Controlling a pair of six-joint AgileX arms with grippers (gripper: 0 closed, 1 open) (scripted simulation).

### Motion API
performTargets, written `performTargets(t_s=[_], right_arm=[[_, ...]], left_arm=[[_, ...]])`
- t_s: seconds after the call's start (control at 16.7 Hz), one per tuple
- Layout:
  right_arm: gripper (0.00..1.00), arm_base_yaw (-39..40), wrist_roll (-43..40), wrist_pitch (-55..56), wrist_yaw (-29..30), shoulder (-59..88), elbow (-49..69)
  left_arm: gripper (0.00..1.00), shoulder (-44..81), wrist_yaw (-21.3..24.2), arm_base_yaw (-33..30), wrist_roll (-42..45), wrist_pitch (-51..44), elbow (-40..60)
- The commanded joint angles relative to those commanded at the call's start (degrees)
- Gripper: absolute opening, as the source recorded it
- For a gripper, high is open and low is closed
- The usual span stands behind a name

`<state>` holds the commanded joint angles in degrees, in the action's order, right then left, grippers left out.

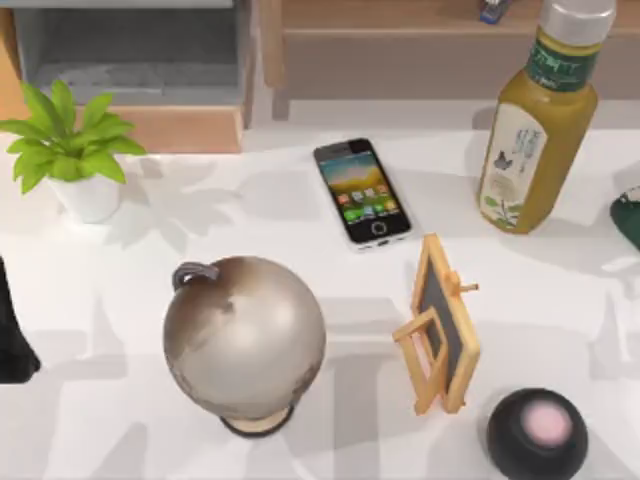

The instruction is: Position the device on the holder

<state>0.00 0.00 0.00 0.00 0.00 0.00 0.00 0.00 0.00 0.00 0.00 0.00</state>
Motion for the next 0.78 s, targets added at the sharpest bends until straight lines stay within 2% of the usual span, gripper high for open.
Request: performTargets(t_s=[0.36,0.6,0.78], right_arm=[[1.0,2.72,1.07,-2.79,-1.03,4.34,5.54],[1.0,8.53,3.39,-11.04,-2.96,17.94,20.07],[1.0,13.77,5.45,-20.57,-4.35,34.2,34.42]], left_arm=[[1.0,0.0,0.0,0.0,0.0,0.0,0.0],[1.0,0.0,0.0,0.0,0.0,0.0,0.0],[1.0,0.0,0.0,0.0,0.0,0.0,0.0]])
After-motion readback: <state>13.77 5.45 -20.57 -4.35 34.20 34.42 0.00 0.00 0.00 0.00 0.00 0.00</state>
